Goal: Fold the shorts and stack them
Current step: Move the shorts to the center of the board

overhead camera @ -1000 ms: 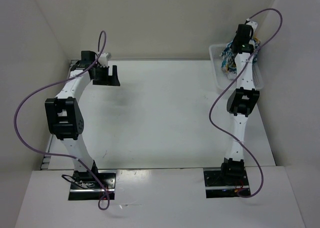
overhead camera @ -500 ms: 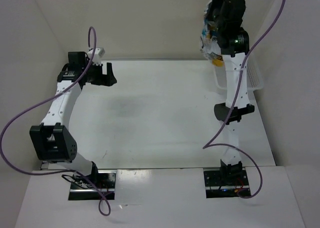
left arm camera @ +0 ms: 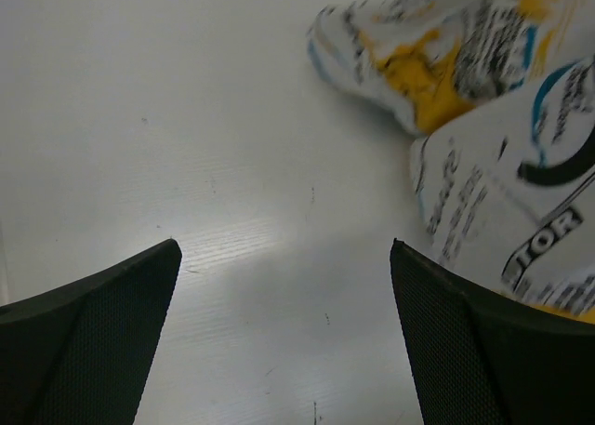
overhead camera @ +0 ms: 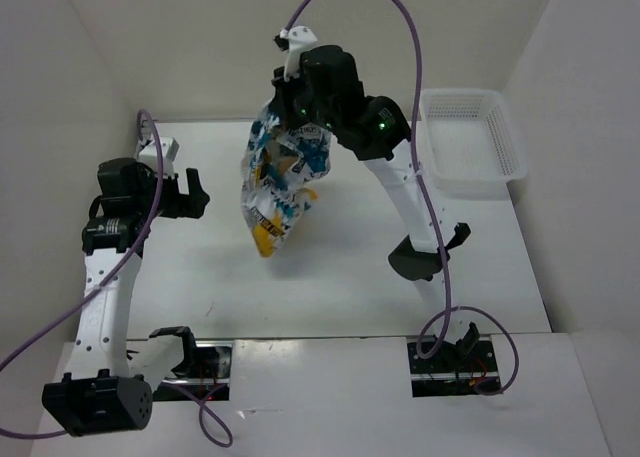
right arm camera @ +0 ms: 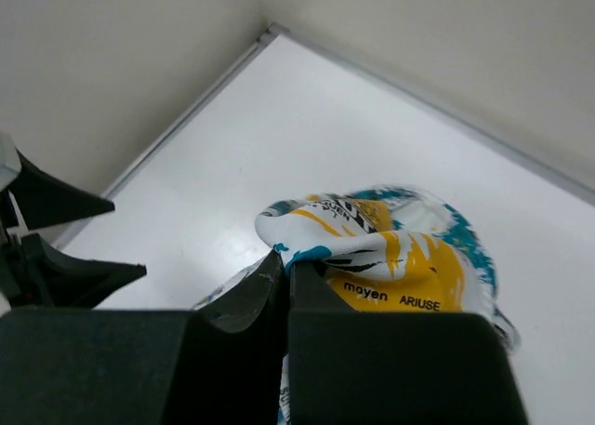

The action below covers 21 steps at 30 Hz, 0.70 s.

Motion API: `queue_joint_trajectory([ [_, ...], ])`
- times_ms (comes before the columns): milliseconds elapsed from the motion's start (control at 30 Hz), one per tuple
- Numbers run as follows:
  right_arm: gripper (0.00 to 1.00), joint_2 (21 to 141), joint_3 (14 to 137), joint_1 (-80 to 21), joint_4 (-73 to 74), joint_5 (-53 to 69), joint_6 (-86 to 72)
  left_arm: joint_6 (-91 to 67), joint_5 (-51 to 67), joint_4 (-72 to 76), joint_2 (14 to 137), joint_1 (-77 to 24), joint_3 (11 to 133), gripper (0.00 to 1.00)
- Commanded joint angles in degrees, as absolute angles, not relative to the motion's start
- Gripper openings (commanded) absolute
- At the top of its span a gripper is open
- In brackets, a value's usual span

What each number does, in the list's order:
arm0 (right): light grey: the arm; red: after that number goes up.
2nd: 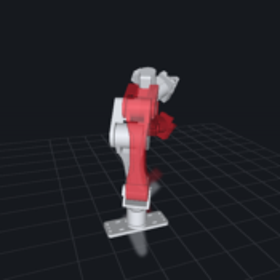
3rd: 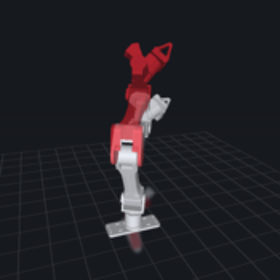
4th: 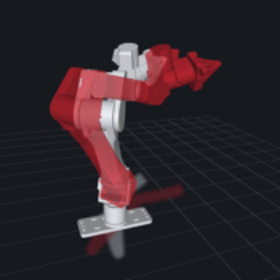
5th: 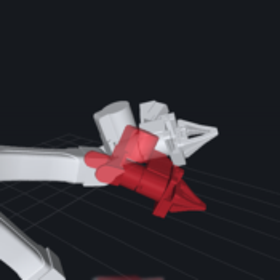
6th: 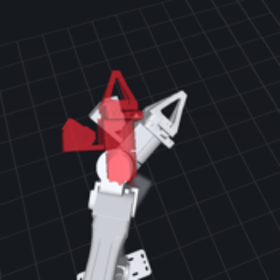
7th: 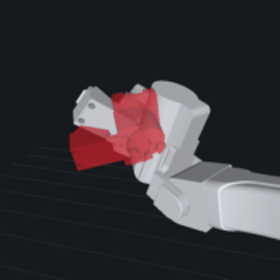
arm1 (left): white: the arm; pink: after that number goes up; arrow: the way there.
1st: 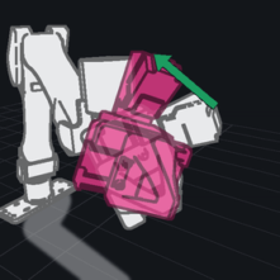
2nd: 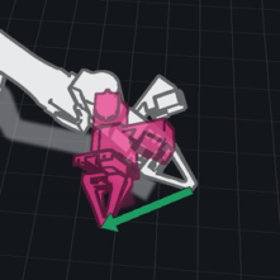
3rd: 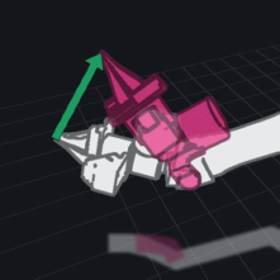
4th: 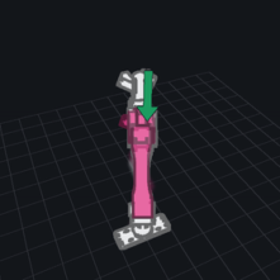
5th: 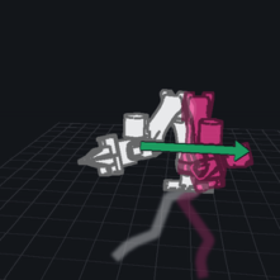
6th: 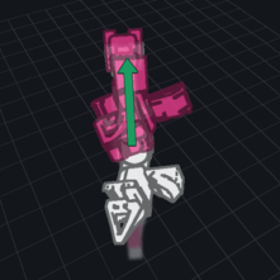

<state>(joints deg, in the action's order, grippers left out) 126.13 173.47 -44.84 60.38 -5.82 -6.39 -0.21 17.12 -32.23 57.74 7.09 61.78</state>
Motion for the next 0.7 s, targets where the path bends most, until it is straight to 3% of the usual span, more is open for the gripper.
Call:
queue_joint_trajectory([
  [0,0.01,123.3,170.3,-45.1,60.1,-7.0,-7.6,0.0,16.3,-31.6,54.1,8.0,60.0,1.00],
  [33,0.30,123.3,168.9,-45.1,60.1,-7.0,-7.6,0.0,16.3,-31.6,53.5,8.6,59.5,1.00],
  [100,0.71,123.3,164.5,-45.1,60.1,-7.6,-7.6,0.0,15.8,-31.6,52.8,9.1,59.5,1.00],
  [133,0.98,123.3,163.5,-45.1,60.1,-7.6,-7.6,0.0,15.8,-31.6,52.8,9.1,59.5,1.00],
  [300,0.98,119.1,158.9,-45.1,60.1,-10.4,-5.5,0.0,15.3,-31.6,52.8,9.1,59.5,1.00],
  [400,0.98,111.4,147.8,-45.1,59.1,-9.9,-2.1,0.0,15.3,-31.6,52.8,9.1,59.5,1.00],
  [467,0.98,101.2,130.6,-45.1,57.5,-6.6,1.2,0.0,15.3,-32.7,53.9,9.1,58.9,1.00],
  [500,0.98,91.9,114.6,-45.1,56.3,-2.9,2.4,0.0,15.3,-34.0,54.4,9.1,58.3,1.00],
  [567,0.98,83.0,99.0,-45.1,54.5,0.2,6.0,0.0,15.3,-36.5,55.0,9.1,56.7,1.00],
  [600,0.98,76.4,86.3,-45.1,54.0,0.3,7.5,0.0,15.3,-37.5,55.5,9.1,56.2,1.00],
  [667,0.98,72.6,73.5,-45.1,51.3,-3.4,11.2,0.0,16.1,-39.2,56.2,8.6,56.9,1.00],
])
